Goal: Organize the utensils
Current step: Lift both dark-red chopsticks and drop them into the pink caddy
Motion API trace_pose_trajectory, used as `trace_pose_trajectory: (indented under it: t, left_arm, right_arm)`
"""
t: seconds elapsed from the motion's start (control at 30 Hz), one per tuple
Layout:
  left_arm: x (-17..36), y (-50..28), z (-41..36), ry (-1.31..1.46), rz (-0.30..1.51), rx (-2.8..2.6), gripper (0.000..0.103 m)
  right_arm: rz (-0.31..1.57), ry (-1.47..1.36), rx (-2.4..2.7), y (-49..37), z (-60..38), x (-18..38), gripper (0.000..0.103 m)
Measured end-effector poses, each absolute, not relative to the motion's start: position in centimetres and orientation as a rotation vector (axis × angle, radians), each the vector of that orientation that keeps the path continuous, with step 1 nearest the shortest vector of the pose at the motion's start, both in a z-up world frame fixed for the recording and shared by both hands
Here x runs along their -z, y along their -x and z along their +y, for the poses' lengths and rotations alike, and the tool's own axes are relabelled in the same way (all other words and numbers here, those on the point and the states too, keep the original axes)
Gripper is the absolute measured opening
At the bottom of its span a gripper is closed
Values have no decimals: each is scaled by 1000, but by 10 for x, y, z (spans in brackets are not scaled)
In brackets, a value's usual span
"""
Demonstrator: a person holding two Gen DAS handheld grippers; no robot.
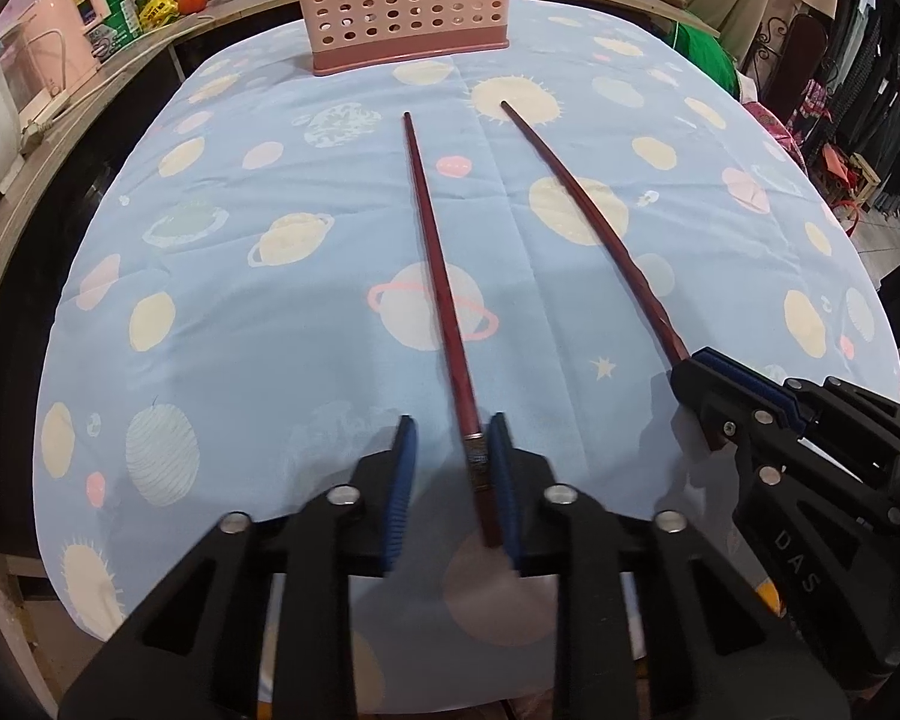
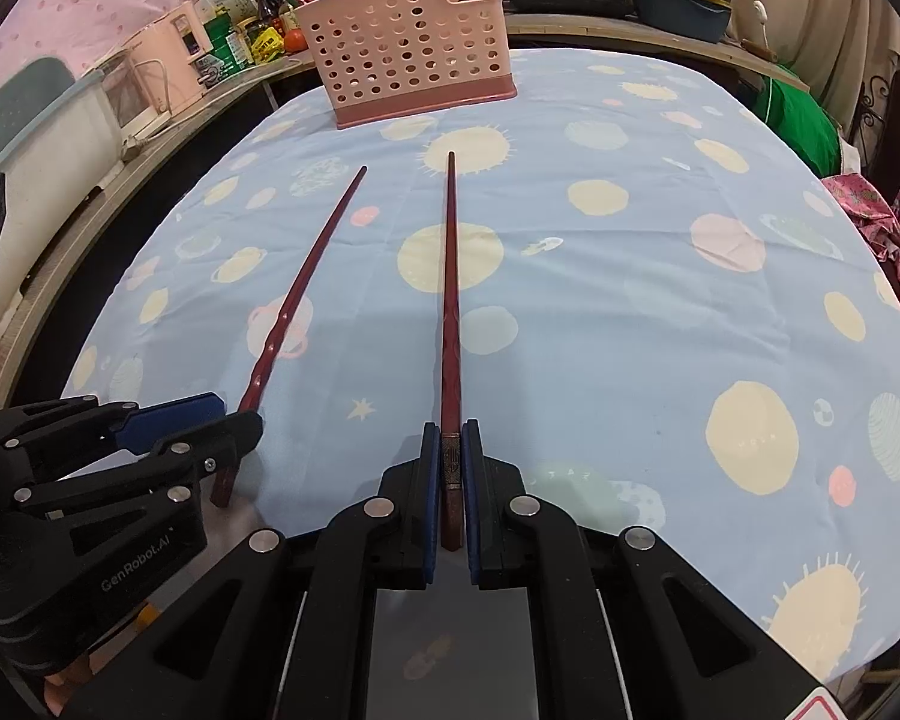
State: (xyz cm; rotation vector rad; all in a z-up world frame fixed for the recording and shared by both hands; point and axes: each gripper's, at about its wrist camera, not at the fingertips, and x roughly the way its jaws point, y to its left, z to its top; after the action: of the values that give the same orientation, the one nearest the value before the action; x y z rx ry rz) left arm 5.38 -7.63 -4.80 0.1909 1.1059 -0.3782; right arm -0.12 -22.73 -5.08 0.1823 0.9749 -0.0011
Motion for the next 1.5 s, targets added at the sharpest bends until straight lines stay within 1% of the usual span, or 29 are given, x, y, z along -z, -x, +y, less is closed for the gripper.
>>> trace_pose_trajectory:
  t: [0.03, 0.33, 0.53, 0.77, 1.2, 1.5]
  left_arm:
    - [48, -54, -75, -187, 1107, 376, 8]
    - [45, -54, -68, -155, 1115, 376, 7]
    - [29, -56, -59, -124, 1087, 372, 7]
    - [-5, -59, -50, -81, 1032, 373, 7]
    - [-89, -84, -36, -1, 844, 361, 7]
    - [-131, -109, -32, 22, 735, 333, 7]
  right_arm:
    - [975, -182, 1, 1, -227, 51, 7]
    - [962, -170, -10, 5, -222, 45, 7]
    - [918, -168, -13, 6, -223, 28, 7]
    - [828, -184, -26, 4, -228, -11, 7]
    - [652, -273, -28, -17, -261, -89, 7]
    - [569, -296, -20, -38, -276, -123, 7]
